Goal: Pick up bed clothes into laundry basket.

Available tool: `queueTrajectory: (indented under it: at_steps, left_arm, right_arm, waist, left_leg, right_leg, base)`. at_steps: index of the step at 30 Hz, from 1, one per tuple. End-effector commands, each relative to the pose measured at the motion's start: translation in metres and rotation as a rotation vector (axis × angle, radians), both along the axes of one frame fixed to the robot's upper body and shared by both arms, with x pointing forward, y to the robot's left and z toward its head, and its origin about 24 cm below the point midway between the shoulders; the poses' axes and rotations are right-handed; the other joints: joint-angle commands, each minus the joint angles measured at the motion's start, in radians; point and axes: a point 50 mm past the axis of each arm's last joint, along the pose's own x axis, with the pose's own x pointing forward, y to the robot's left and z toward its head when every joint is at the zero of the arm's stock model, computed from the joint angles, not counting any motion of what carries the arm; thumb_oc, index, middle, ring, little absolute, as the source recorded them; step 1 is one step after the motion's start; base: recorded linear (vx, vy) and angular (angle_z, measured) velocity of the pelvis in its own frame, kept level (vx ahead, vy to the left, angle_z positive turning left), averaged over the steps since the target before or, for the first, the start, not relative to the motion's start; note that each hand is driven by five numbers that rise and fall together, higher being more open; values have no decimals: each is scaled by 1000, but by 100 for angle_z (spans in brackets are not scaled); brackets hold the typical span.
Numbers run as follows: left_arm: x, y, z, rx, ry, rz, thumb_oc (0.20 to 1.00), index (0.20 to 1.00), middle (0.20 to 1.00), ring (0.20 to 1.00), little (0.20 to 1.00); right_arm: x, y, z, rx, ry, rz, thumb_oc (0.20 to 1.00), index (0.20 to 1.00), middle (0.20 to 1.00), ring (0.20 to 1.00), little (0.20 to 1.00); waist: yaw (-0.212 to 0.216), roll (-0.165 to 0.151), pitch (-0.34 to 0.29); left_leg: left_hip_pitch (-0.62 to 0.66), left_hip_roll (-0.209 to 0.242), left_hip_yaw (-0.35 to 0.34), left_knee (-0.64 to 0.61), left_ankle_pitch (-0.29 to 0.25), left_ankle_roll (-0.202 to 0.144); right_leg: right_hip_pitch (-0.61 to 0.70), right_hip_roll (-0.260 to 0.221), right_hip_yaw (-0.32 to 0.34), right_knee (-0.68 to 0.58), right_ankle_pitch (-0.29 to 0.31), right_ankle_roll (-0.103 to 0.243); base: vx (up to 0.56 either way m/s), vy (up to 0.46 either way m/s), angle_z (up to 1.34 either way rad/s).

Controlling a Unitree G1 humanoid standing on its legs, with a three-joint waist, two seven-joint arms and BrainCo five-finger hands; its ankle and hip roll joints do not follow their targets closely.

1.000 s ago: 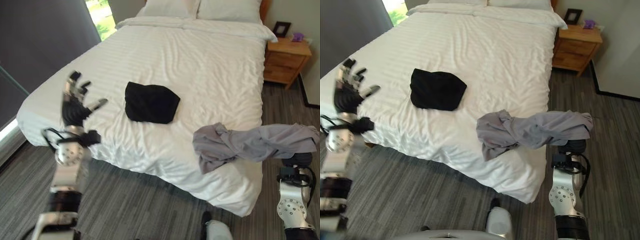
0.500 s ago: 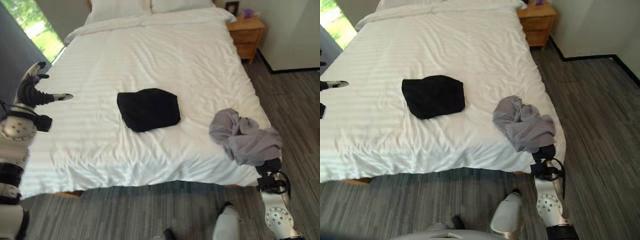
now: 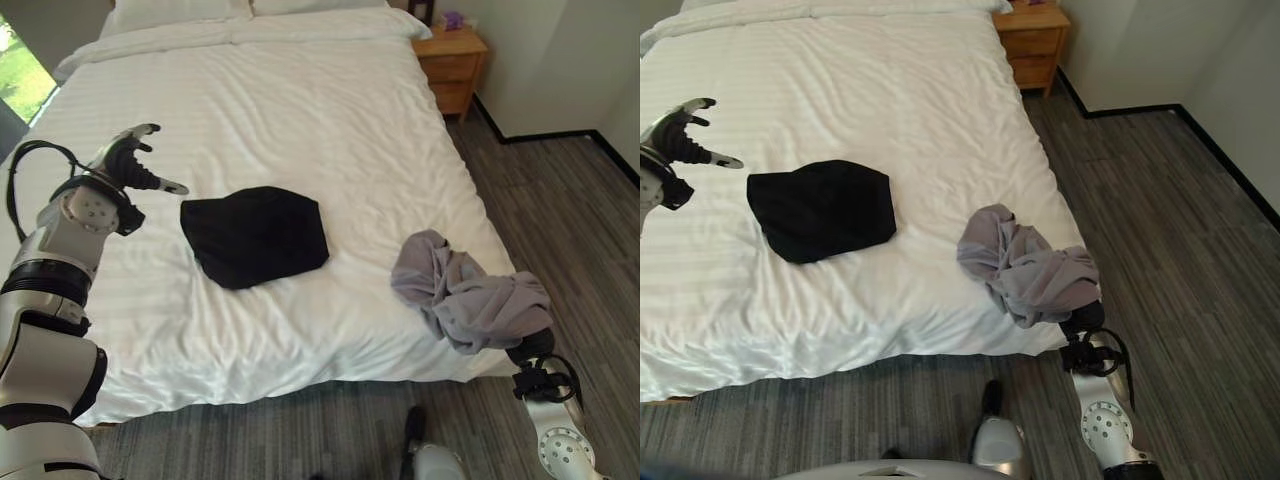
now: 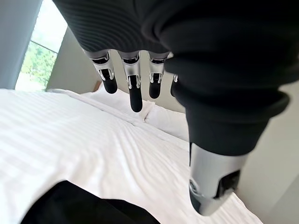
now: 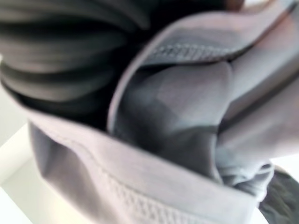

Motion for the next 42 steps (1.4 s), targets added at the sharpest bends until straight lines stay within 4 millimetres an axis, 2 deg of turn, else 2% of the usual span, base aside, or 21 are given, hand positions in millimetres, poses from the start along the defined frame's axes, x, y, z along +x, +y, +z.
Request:
queueTrajectory:
  at_steps: [1, 5, 10, 13, 15, 16, 17, 20, 23, 26, 27, 28, 29, 30, 32, 35, 36, 37, 38, 39, 42]
  left_arm:
    - [-2, 8, 56, 35, -153, 72, 1000, 1000, 1000, 1000, 1000]
    - [3, 3, 61, 61, -153, 99, 1000, 1000, 1000, 1000, 1000]
    - [7, 6, 66, 65, -168, 199, 1000, 1000, 1000, 1000, 1000]
    - [5, 9, 68, 82, -183, 236, 1000, 1000, 1000, 1000, 1000]
    - [3, 9, 78, 71, -229, 245, 1000, 1000, 1000, 1000, 1000]
    - [3, 10, 78, 71, -230, 245, 1000, 1000, 1000, 1000, 1000]
    - [0, 15, 81, 32, -262, 282, 1000, 1000, 1000, 1000, 1000]
    - [-3, 22, 80, -21, -282, 328, 1000, 1000, 1000, 1000, 1000]
    - [-3, 24, 68, -50, -281, 350, 1000, 1000, 1000, 1000, 1000]
    - [1, 22, 44, -44, -215, 342, 1000, 1000, 1000, 1000, 1000]
    - [1, 22, 44, -45, -214, 343, 1000, 1000, 1000, 1000, 1000]
    - [3, 22, 28, -51, -160, 345, 1000, 1000, 1000, 1000, 1000]
    - [3, 22, 20, -47, -133, 346, 416, 416, 416, 416, 416]
    - [4, 21, 13, -47, -113, 347, 200, 200, 200, 200, 200]
    - [5, 18, 1, -56, -78, 335, 200, 200, 200, 200, 200]
    - [12, 6, -2, -155, -112, 280, 200, 200, 200, 200, 200]
    - [20, -12, 2, -377, -211, 184, 200, 200, 200, 200, 200]
    - [23, -20, 1, -494, -248, 139, 200, 200, 200, 200, 200]
    - [27, -33, 4, -699, -326, 55, 200, 200, 200, 200, 200]
    - [27, -39, 1, -782, -355, 14, 200, 200, 200, 200, 200]
    - [30, -80, -1, -1183, -463, -218, 200, 200, 200, 200, 200]
  right_arm:
    - [9, 2, 21, 10, -128, 26, 200, 200, 200, 200, 200]
    - [11, 4, 23, 0, -124, 37, 200, 200, 200, 200, 200]
    - [7, 12, 17, -21, -85, 88, 200, 200, 200, 200, 200]
    - [7, 14, 22, -42, -98, 112, 200, 200, 200, 200, 200]
    - [9, 17, 23, -57, -101, 129, 200, 200, 200, 200, 200]
    - [9, 17, 23, -57, -102, 129, 200, 200, 200, 200, 200]
    - [11, 24, 23, -103, -94, 177, 200, 200, 200, 200, 200]
    - [12, 31, 26, -123, -108, 210, 200, 200, 200, 200, 200]
    - [11, 38, 20, -93, -90, 220, 200, 200, 200, 200, 200]
    - [12, 40, 24, -106, -109, 227, 200, 200, 200, 200, 200]
    - [12, 39, 24, -107, -108, 228, 200, 200, 200, 200, 200]
    - [12, 41, 25, -98, -118, 242, 200, 200, 200, 200, 200]
    - [10, 41, 25, -95, -120, 250, 200, 200, 200, 200, 200]
    - [9, 41, 24, -100, -118, 256, 200, 200, 200, 200, 200]
    - [8, 40, 23, -111, -118, 256, 200, 200, 200, 200, 200]
    - [8, 38, 22, -123, -113, 247, 200, 200, 200, 200, 200]
    - [10, 37, 23, -126, -117, 231, 200, 200, 200, 200, 200]
    - [12, 36, 23, -126, -118, 223, 200, 200, 200, 200, 200]
    - [14, 37, 26, -122, -131, 210, 200, 200, 200, 200, 200]
    - [16, 36, 27, -126, -131, 201, 200, 200, 200, 200, 200]
    - [23, 37, 33, -126, -151, 162, 200, 200, 200, 200, 200]
  waist:
    - [16, -21, 21]
    - [10, -24, 45]
    - [4, -39, 88]
    - [0, -42, 117]
    - [-4, -51, 152]
    - [-4, -50, 151]
    - [-10, -59, 190]
    - [-24, -67, 219]
    - [-29, -72, 233]
    - [-29, -71, 242]
    - [-31, -70, 241]
    - [-31, -72, 240]
    - [-32, -72, 236]
    - [-33, -70, 231]
    - [-36, -70, 222]
    - [-36, -64, 210]
    - [-33, -61, 205]
    - [-32, -59, 202]
    - [-27, -63, 198]
    - [-28, -56, 193]
    - [-19, -52, 173]
  left_leg:
    - [-51, 82, -46, -33, 119, -86]
    - [-80, 90, -43, -33, 131, -91]
    - [-122, 103, -43, -33, 148, -97]
    - [-152, 112, -43, -33, 159, -101]
    - [-203, 127, -45, -33, 173, -107]
    - [-205, 127, -45, -33, 173, -107]
    - [-262, 144, -47, -33, 187, -116]
    - [-344, 152, -58, -33, 200, -122]
    - [-377, 156, -53, -33, 202, -125]
    - [-387, 152, -55, -33, 199, -125]
    - [-387, 152, -55, -33, 199, -125]
    - [-381, 150, -56, -33, 194, -123]
    - [-375, 148, -56, -33, 190, -122]
    - [-369, 147, -53, -33, 186, -122]
    - [-359, 146, -49, -33, 179, -121]
    - [-347, 146, -45, -33, 172, -119]
    - [-342, 146, -48, -33, 168, -119]
    - [-341, 147, -51, -33, 167, -119]
    - [-337, 146, -54, -33, 164, -119]
    - [-329, 146, -56, -33, 161, -119]
    - [-298, 146, -61, -33, 151, -117]
  right_leg:
    - [34, -120, 30, -21, 57, 196]
    - [2, -116, 38, -23, 67, 196]
    - [-46, -107, 53, -24, 82, 196]
    - [-83, -101, 62, -23, 95, 198]
    - [-136, -94, 74, -24, 110, 198]
    - [-138, -94, 75, -24, 110, 198]
    - [-197, -87, 80, -29, 122, 199]
    - [-274, -84, 80, -29, 132, 200]
    - [-320, -76, 85, -29, 139, 199]
    - [-333, -81, 88, -29, 137, 197]
    - [-333, -81, 88, -29, 137, 197]
    - [-327, -86, 88, -29, 134, 195]
    - [-324, -88, 88, -29, 132, 195]
    - [-321, -90, 87, -29, 131, 195]
    - [-313, -93, 87, -29, 127, 194]
    - [-304, -95, 86, -29, 123, 195]
    - [-294, -95, 79, -29, 120, 196]
    - [-289, -96, 76, -29, 118, 196]
    - [-283, -97, 75, -29, 116, 196]
    - [-275, -96, 74, -29, 115, 195]
    - [-238, -99, 75, -29, 104, 192]
  base:
    - [-38, -28, 2]
    - [-31, -13, -4]
    - [-7, -9, -2]
    - [-22, -5, -4]
    - [-48, -17, -13]
    - [-73, -42, -9]
    - [-89, -41, -7]
    - [-67, -18, 0]
    - [13, 33, -2]
    - [16, 10, -4]
    - [0, 0, 0]
    - [33, 20, 3]
    - [48, 27, 0]
    - [41, 20, -4]
    - [33, 19, -7]
    - [17, 14, -3]
    - [0, 0, 0]
    - [37, 8, 1]
    - [30, 9, 3]
    - [39, 16, 6]
    - [50, 19, 5]
